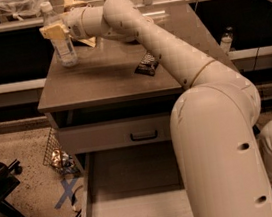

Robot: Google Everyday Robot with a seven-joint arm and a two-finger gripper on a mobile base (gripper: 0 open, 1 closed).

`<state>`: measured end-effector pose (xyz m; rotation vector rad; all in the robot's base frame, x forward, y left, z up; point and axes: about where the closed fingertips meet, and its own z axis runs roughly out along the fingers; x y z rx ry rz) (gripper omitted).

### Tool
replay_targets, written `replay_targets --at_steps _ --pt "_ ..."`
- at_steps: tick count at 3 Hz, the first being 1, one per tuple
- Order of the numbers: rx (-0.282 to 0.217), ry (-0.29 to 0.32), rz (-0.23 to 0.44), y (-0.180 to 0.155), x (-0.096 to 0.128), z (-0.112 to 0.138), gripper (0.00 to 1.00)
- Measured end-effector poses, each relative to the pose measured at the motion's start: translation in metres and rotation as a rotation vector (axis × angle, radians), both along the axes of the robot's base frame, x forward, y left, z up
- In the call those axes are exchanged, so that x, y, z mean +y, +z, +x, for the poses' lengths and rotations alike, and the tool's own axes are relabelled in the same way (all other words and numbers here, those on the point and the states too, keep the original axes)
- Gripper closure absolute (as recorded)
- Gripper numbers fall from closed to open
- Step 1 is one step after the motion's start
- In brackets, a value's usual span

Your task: Place blue plastic bottle into middle drawer

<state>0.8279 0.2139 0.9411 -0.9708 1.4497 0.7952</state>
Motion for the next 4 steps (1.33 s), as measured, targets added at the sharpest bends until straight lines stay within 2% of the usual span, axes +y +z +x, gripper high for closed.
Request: replay_targets --at_steps 1,2,3,4 --pt "-0.065 0.0 0.035 0.035 -0.014 -0.011 1.0" --pt "-0.224 -0.071 0.109 0.1 -0.065 -0.056 1.0" --pt "-0.316 -0.167 0.13 0.135 -0.094 -0.104 1.0" --pt "-0.313 -0.215 0.151 0.157 -0.095 -0.196 1.0"
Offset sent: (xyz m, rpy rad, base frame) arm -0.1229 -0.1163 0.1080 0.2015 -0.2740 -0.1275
